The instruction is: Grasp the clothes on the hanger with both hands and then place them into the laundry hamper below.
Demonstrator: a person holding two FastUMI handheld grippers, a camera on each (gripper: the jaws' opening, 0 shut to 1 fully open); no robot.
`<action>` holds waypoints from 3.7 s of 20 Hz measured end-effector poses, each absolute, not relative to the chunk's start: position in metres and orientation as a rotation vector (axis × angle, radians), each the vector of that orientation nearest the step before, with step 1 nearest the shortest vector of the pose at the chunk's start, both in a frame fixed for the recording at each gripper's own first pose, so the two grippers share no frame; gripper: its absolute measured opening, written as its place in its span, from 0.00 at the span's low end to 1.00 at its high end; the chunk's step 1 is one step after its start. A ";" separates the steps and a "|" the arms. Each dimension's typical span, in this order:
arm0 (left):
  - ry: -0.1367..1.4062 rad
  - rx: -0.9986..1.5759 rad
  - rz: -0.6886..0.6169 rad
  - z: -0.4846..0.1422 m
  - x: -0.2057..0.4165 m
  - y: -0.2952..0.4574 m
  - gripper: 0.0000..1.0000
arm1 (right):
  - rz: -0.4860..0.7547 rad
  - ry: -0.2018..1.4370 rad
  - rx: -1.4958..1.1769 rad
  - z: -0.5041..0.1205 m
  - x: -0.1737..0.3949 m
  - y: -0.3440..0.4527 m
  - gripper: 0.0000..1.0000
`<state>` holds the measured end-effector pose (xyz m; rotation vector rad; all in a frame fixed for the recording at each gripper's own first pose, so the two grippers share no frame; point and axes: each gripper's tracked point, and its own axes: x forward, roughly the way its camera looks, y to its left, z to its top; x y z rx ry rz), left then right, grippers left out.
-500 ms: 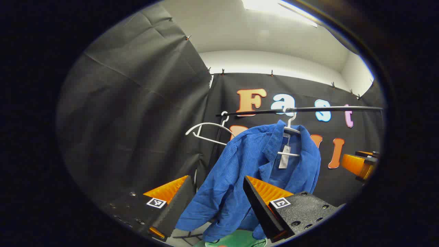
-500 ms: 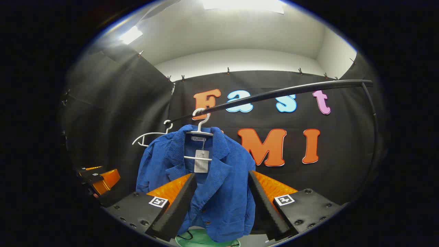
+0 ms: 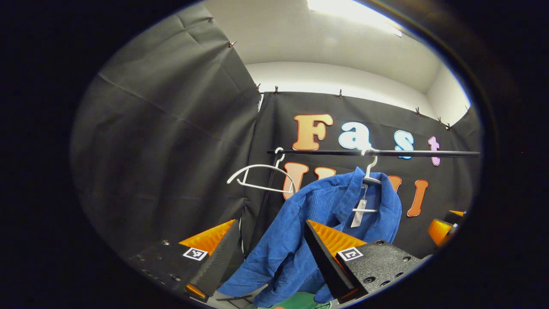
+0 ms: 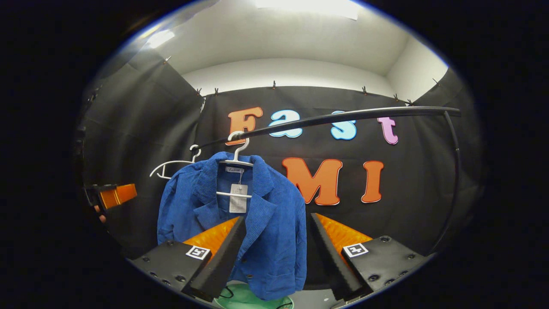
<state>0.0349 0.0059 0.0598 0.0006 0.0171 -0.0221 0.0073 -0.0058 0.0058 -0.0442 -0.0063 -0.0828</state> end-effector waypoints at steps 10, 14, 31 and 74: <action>0.007 0.033 0.062 0.041 0.006 -0.027 0.92 | 0.065 0.014 0.074 -0.015 0.038 -0.023 0.98; 0.039 0.031 0.054 0.016 -0.006 -0.045 0.92 | 0.105 0.016 0.099 -0.026 0.051 -0.026 0.97; 0.007 0.114 0.237 0.030 -0.059 -0.026 0.95 | 0.157 0.183 0.144 -0.138 0.205 0.045 0.94; -0.126 0.167 0.121 0.014 0.129 -0.011 0.09 | 0.007 -0.135 0.109 0.006 0.092 -0.090 0.17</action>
